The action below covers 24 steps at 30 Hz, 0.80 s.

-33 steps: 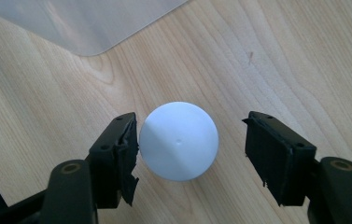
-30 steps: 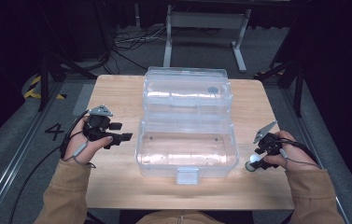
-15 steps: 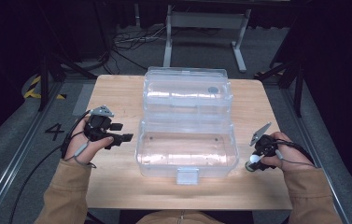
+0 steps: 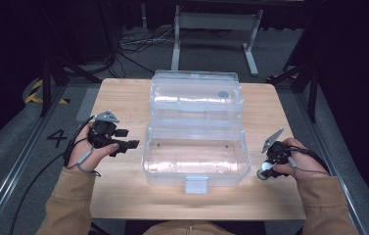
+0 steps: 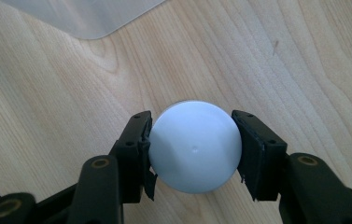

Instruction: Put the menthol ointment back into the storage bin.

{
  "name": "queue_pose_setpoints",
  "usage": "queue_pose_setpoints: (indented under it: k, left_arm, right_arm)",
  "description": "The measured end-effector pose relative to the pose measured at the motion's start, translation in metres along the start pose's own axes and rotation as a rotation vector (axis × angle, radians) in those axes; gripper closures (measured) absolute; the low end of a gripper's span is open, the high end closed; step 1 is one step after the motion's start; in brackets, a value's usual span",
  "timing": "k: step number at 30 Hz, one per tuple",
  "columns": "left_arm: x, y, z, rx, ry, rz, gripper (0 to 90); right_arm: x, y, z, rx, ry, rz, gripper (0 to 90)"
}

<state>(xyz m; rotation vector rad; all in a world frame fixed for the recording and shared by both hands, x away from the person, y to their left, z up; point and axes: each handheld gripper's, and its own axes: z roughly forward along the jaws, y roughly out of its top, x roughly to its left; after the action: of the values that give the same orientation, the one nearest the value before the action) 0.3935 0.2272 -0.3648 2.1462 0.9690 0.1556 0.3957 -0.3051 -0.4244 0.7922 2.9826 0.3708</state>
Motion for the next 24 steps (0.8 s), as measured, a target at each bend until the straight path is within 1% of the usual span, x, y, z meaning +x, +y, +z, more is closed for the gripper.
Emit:
queue_pose_setpoints:
  k: [4, 5, 6, 10, 11, 13, 17, 18, 20, 22, 23, 24]
  left_arm:
    - [0.0, 0.0, -0.001, -0.006, 0.002, 0.0, 36.3]
    - [0.0, 0.0, -0.001, -0.004, 0.0, -0.012, 36.3]
    - [0.0, -0.001, -0.001, -0.003, 0.0, -0.014, 36.3]
    - [0.0, 0.0, -0.001, -0.006, 0.003, -0.004, 36.3]
    - [0.0, 0.0, -0.001, -0.005, 0.005, 0.003, 36.3]
    - [0.0, -0.001, -0.001, -0.002, 0.003, -0.002, 36.3]
    - [0.001, -0.002, -0.002, -0.002, 0.007, 0.005, 36.3]
    - [0.001, -0.002, -0.002, -0.002, 0.008, 0.009, 36.3]
    - [0.0, -0.003, -0.003, -0.001, 0.012, -0.003, 36.3]
    - [0.001, -0.004, -0.004, -0.001, 0.012, -0.005, 36.3]
    - [0.001, -0.004, -0.004, -0.001, 0.012, -0.005, 36.3]
    - [0.001, -0.006, -0.005, 0.003, 0.016, -0.006, 36.3]
  right_arm:
    - [0.0, 0.0, -0.002, -0.009, 0.0, -0.002, 50.7]
    - [0.001, 0.0, -0.004, -0.012, -0.002, -0.001, 50.7]
    - [0.001, 0.0, -0.006, -0.02, 0.001, 0.004, 50.7]
    - [0.002, 0.001, -0.01, -0.028, 0.001, 0.003, 50.7]
    - [0.002, 0.001, -0.01, -0.031, 0.003, 0.007, 50.7]
    - [0.003, 0.002, -0.012, -0.03, 0.004, 0.005, 50.7]
    - [0.004, 0.002, -0.016, -0.037, 0.009, 0.006, 50.7]
    - [0.004, 0.003, -0.018, -0.038, 0.006, 0.004, 50.7]
    - [0.005, 0.003, -0.022, -0.041, 0.004, -0.001, 50.7]
    - [0.006, 0.005, -0.027, -0.052, 0.005, 0.001, 50.7]
    - [0.006, 0.005, -0.027, -0.052, 0.005, 0.001, 50.7]
    - [0.007, 0.007, -0.032, -0.061, 0.003, -0.005, 50.7]
